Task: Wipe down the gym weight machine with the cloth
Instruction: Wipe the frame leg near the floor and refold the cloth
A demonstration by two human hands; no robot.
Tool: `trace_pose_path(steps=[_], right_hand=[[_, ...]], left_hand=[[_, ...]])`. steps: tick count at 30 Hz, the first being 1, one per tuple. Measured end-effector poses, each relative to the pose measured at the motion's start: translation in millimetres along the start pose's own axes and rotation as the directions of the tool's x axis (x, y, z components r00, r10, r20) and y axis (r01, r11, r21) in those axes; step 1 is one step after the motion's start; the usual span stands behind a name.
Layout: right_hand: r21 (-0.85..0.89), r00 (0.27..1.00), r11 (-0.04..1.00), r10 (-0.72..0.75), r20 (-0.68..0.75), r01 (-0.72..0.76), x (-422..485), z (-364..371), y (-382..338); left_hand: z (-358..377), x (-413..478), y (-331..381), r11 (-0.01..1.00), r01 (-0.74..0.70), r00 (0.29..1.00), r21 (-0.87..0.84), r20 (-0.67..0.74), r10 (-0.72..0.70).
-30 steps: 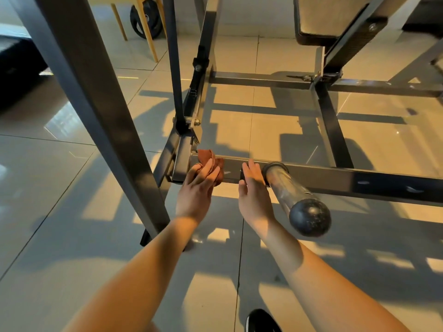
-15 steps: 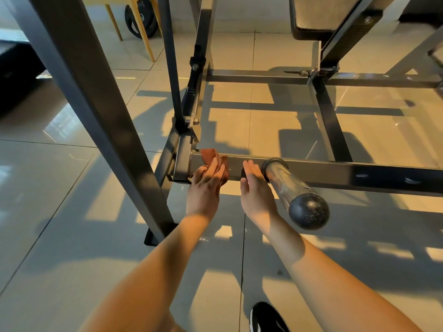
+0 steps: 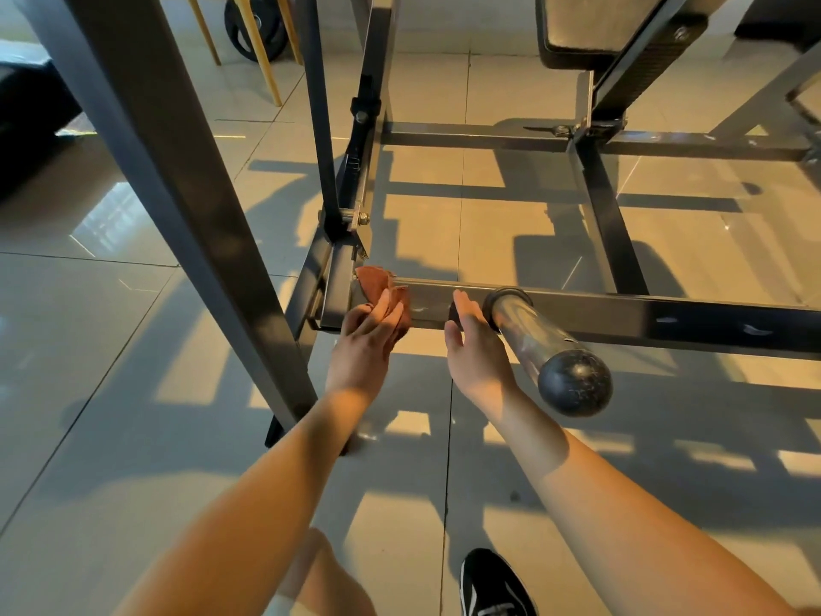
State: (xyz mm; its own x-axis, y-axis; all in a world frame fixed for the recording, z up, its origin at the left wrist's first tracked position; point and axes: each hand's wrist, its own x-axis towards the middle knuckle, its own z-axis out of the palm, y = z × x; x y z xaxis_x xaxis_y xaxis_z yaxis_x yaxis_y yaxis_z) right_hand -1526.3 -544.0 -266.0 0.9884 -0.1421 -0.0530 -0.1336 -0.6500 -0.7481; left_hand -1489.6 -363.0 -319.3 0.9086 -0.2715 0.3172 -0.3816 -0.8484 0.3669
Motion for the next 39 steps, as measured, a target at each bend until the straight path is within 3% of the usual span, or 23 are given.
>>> trace_pose_path(steps=[2,7,11,16,19,24,26,33,36,39], right_hand=[[0.01,1.0,1.0,-0.01,-0.005,0.01,-2.2,0.3,-1.4],[0.096,0.999,0.995,0.012,-0.044,-0.008,1.2,1.3,2.9],[0.118,0.999,0.993,0.022,-0.027,-0.019,0.0,1.6,6.8],[0.028,0.999,0.999,-0.023,-0.03,0.023,-4.4,4.2,3.3],[0.104,0.998,0.995,0.007,-0.057,-0.001,-5.1,4.3,0.2],[0.276,0.992,0.96,0.08,-0.099,-0.05,-9.8,-0.9,1.1],[0.301,0.992,0.952,0.089,-0.092,-0.058,-10.1,-3.0,0.9],[0.177,0.998,0.983,0.055,-0.031,-0.049,-9.1,-2.3,0.8],[0.131,0.999,0.991,0.033,-0.002,-0.032,-9.6,-1.9,-0.5],[0.129,0.999,0.991,0.033,-0.015,-0.03,-9.0,-3.1,-0.5]], left_hand=[[6.1,-0.6,9.1,0.997,0.047,0.997,-0.059,-0.052,-0.05],[23.4,5.7,56.3,0.975,-0.115,0.993,-0.192,-0.036,0.11],[18.4,7.2,36.1,0.978,-0.199,0.98,-0.068,-0.037,0.197],[5.7,-2.4,-4.4,0.999,-0.029,0.996,-0.019,-0.082,0.028],[23.0,-1.2,14.4,0.995,0.028,0.986,-0.098,-0.163,-0.044],[46.8,5.8,52.2,0.954,-0.268,0.963,-0.136,-0.035,0.265],[47.3,7.6,59.2,0.94,-0.313,0.95,-0.137,-0.025,0.312],[12.6,-3.0,-0.6,0.997,-0.065,0.991,-0.046,-0.123,0.059],[14.1,-5.0,5.2,0.995,0.072,0.983,-0.075,-0.162,-0.083],[28.5,0.3,28.1,0.994,-0.023,0.987,-0.11,-0.159,0.005]])
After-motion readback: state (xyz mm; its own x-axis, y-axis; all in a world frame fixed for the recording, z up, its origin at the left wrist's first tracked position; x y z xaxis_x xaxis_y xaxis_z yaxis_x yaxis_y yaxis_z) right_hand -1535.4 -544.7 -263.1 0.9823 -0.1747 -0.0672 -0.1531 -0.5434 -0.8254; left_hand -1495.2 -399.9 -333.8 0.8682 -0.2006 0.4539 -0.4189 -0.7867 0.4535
